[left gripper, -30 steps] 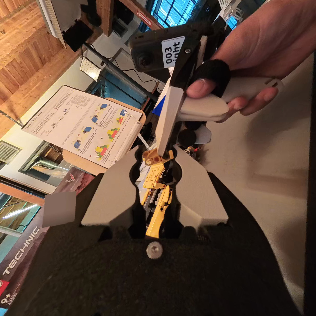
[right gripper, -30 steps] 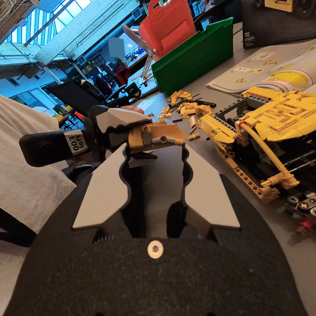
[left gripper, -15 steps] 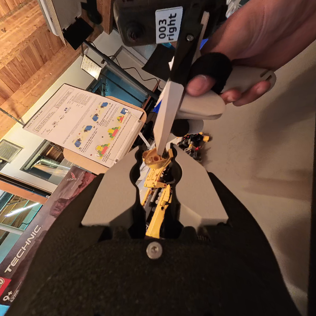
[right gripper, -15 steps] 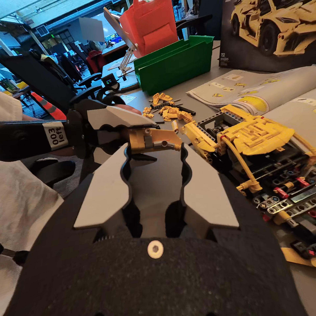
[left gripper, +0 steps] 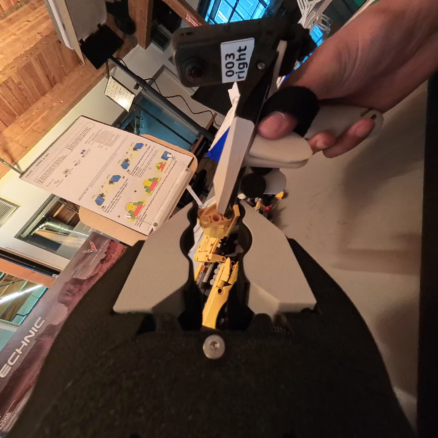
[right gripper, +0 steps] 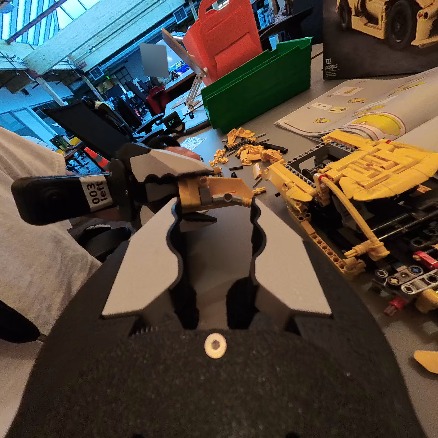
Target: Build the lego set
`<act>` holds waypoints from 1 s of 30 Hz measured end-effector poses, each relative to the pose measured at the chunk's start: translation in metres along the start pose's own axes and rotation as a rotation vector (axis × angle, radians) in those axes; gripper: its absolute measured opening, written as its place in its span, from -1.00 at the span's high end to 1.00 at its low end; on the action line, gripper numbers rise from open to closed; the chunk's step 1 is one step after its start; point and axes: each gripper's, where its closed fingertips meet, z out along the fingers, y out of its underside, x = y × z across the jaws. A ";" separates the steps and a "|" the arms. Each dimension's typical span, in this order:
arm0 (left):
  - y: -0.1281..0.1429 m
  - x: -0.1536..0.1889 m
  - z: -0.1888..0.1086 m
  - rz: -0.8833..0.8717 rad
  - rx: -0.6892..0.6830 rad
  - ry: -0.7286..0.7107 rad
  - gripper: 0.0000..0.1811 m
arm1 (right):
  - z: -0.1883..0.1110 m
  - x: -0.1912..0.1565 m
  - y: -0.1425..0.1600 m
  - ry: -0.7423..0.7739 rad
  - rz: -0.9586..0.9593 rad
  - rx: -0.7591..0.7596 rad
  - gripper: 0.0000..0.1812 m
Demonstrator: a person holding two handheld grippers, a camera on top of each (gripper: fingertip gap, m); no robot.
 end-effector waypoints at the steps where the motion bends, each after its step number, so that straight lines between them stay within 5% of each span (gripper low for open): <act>1: 0.000 0.000 0.000 -0.008 0.001 0.002 0.65 | 0.000 -0.001 0.000 -0.001 0.000 0.000 0.39; 12: 0.010 0.002 0.006 0.003 -0.043 0.000 0.65 | 0.000 0.008 0.001 0.064 -0.005 -0.019 0.39; 25: 0.043 0.003 0.019 -0.016 -0.228 -0.021 0.64 | -0.007 0.036 0.001 0.544 -0.072 -0.156 0.39; 30: 0.046 0.003 0.019 -0.034 -0.235 -0.015 0.66 | -0.008 0.035 0.000 0.549 -0.040 -0.145 0.39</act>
